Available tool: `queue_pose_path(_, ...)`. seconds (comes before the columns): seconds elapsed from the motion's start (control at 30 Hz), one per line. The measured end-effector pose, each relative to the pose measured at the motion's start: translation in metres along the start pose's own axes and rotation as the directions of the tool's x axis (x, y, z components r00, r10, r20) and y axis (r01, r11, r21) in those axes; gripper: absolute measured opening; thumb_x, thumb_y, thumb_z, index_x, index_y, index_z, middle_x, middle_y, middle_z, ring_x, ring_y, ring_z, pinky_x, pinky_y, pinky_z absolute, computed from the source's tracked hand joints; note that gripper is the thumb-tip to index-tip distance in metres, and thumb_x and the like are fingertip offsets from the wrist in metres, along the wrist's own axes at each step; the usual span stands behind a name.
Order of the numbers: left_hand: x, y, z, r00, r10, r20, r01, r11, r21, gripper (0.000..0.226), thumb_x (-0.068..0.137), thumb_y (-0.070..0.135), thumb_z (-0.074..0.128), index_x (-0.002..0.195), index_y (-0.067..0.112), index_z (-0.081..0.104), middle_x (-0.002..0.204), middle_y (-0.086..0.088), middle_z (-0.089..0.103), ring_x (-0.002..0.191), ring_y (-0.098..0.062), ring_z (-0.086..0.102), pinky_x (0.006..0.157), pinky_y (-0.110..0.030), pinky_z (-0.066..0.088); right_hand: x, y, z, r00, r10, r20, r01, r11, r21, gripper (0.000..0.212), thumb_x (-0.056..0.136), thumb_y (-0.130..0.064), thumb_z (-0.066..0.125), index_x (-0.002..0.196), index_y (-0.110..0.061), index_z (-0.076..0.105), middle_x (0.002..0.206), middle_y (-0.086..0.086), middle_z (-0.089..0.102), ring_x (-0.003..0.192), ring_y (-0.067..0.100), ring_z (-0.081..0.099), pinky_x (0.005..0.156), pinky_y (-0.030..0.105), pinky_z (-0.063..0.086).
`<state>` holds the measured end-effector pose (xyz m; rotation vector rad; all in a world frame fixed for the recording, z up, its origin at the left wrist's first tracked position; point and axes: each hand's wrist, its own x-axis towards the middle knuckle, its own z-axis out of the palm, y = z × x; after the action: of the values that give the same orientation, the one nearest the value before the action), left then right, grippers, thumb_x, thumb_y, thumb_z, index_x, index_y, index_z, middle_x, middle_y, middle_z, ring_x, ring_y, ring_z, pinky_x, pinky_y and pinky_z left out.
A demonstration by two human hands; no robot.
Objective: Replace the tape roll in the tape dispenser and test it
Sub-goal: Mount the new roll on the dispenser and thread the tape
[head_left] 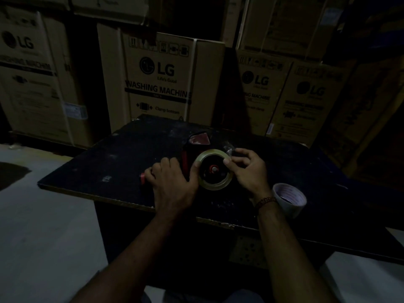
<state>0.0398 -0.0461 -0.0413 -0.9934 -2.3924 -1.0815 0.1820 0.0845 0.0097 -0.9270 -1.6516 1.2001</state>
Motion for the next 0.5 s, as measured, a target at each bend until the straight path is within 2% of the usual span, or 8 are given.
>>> queue_pose_path(0.1,0.002,-0.004,0.003,1.0,-0.003,0.015,0.003,1.0,-0.019,0.046,0.104,0.056,0.027,0.093,0.019,0.052,0.103,-0.005,0.053,0.107,-0.03,0.05,0.108,-0.054,0.028,0.003,0.0,-0.001,0.999,-0.002,0.055,-0.001,0.998,0.056,0.051,0.086,-0.014,0.083,0.131,-0.007,0.061,0.101,-0.002,0.078,0.101,0.013,0.073,0.088,0.034,0.062)
queue_pose_path(0.2,0.004,-0.005,0.004,0.999,-0.009,0.038,0.01,0.999,-0.037,0.043,0.104,0.049,0.024,0.097,0.019,0.054,0.107,-0.005,0.053,0.111,-0.029,0.048,0.109,-0.052,0.024,0.006,0.004,0.003,0.996,0.031,0.087,-0.045,0.985,0.164,0.057,0.087,-0.014,0.082,0.137,-0.007,0.056,0.109,0.001,0.079,0.108,0.016,0.073,0.092,0.036,0.06)
queue_pose_path(0.4,0.005,-0.004,0.003,0.998,-0.025,0.056,0.024,0.999,0.023,0.046,0.104,0.05,0.023,0.099,0.02,0.056,0.108,-0.005,0.055,0.111,-0.029,0.05,0.107,-0.052,0.025,0.021,-0.003,-0.004,0.973,0.02,0.229,-0.044,0.994,0.1,0.063,0.089,-0.011,0.079,0.145,-0.008,0.05,0.118,0.005,0.077,0.109,0.014,0.073,0.087,0.03,0.058)
queue_pose_path(0.5,0.004,-0.001,0.002,0.997,-0.062,0.056,0.059,0.997,0.051,0.051,0.103,0.053,0.022,0.1,0.018,0.059,0.109,-0.007,0.057,0.112,-0.03,0.051,0.108,-0.053,0.027,0.02,-0.01,0.003,0.972,0.114,0.208,-0.141,0.983,0.12,0.071,0.088,-0.016,0.081,0.149,-0.008,0.043,0.118,0.007,0.075,0.106,0.016,0.072,0.082,0.028,0.057)
